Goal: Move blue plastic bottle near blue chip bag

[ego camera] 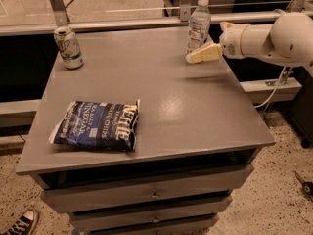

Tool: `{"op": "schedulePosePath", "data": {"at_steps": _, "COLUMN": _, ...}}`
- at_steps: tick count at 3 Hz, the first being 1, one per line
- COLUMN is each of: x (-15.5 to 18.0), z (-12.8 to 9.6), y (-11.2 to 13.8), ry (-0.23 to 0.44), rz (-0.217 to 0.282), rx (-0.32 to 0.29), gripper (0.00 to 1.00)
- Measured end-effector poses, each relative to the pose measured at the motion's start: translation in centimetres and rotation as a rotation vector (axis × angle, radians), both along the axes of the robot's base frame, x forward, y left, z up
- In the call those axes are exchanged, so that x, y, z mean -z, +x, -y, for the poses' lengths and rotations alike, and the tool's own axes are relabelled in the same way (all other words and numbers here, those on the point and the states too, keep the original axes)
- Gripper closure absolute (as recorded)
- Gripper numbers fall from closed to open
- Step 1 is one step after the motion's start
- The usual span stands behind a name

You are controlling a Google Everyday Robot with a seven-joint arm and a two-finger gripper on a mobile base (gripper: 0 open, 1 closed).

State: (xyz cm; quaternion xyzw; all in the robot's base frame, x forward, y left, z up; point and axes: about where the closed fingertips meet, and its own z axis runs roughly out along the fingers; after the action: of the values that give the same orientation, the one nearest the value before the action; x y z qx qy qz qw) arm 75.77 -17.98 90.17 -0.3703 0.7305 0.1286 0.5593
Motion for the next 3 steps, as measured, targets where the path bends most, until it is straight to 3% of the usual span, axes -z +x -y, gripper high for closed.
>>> {"op": "schedulePosePath", "data": {"at_steps": 1, "x": -1.3, "z": -2.3, "y": 1.8, "ry": 0.116, "rz": 0.029, "rx": -0.043, "gripper": 0.00}}
{"op": "schedulePosePath", "data": {"at_steps": 2, "x": -2.7, "z": -4.5, "y": 2.5, "ry": 0.178, "rz": 0.065, "rx": -0.085, "gripper": 0.16}}
{"op": "schedulePosePath", "data": {"at_steps": 3, "x": -3.2, "z": -5.3, "y": 2.4, "ry": 0.195, "rz": 0.087, "rx": -0.103, "gripper": 0.39}}
